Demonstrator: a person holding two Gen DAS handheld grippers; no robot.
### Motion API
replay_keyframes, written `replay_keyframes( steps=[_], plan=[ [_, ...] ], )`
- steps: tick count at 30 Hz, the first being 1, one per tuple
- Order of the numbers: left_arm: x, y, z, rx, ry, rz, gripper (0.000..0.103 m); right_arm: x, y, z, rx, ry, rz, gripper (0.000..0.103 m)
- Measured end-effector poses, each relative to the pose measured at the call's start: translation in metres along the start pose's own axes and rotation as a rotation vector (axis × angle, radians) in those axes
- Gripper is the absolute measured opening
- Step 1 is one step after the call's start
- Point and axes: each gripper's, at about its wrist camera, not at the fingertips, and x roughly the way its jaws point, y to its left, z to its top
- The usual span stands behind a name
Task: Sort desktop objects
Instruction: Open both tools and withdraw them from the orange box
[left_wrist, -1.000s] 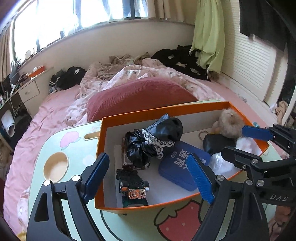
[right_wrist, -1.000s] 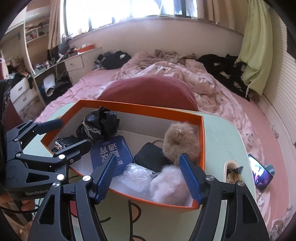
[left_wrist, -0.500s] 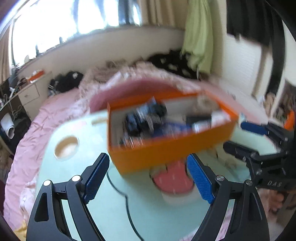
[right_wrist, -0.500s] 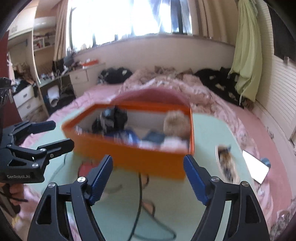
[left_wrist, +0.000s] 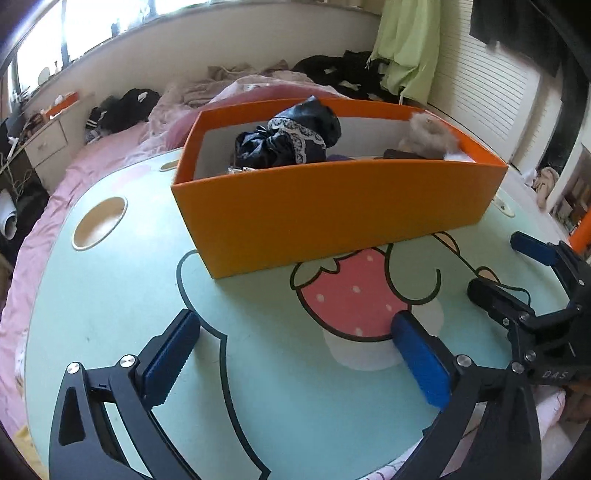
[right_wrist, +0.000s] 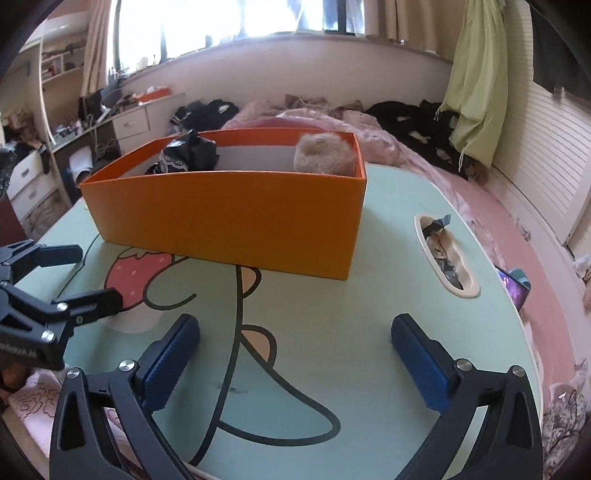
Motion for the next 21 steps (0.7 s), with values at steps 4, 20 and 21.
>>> replay_keyframes(
  steps=[4,20,21],
  plan=[
    [-0.0003,-0.0002,0.0001,0.001,-0.001,-0.003,0.103,0.0003,-0.0009,-0.0019,0.002,-0.007,-0.001,0.103],
    [0.0021,0.0022,0.0014,0.004,-0.005,-0.019,0.103,0.0007,-0.0012,-0.0017,0.002,-0.007,0.000,0.103],
    [0.0034,0.0010,0.0016,0.004,-0.003,-0.009,0.103,0.0006,-0.0013,-0.0018,0.002,-0.007,-0.001,0.103]
  ],
)
